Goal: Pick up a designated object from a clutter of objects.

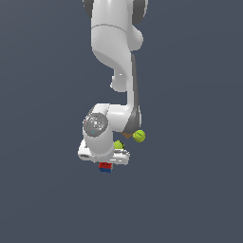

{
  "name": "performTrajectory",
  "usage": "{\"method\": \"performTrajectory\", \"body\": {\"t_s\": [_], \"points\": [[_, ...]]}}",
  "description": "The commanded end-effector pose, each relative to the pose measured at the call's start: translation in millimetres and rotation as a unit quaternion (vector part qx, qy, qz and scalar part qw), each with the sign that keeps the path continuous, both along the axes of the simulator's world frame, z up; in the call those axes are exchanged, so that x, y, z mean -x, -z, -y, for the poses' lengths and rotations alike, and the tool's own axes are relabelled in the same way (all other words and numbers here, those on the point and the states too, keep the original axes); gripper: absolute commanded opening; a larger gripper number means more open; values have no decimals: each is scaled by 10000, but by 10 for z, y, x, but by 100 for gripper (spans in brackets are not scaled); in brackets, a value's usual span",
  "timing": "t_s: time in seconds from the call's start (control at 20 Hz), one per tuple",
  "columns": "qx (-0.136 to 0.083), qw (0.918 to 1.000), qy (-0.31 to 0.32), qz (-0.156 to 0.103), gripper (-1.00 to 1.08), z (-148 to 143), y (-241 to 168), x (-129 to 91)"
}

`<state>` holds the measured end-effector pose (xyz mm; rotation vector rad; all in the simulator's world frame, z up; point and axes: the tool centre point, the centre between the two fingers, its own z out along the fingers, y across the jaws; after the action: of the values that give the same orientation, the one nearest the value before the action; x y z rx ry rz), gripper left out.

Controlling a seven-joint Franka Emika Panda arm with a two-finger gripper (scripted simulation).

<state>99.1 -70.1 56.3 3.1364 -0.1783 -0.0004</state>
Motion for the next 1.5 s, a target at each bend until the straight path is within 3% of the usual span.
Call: {"method": "performTrajectory", "body": {"t_s": [0.0, 0.3, 0.35, 1.0, 1.45], "points": [[0, 10000, 1, -1, 100, 0, 131, 6], [0, 10000, 1, -1, 100, 2, 234, -8], [0, 10000, 1, -1, -100, 2, 234, -8], [-2, 10000, 3, -5, -100, 7, 202, 0], [-2, 10000, 3, -5, -100, 88, -198, 33]]}}
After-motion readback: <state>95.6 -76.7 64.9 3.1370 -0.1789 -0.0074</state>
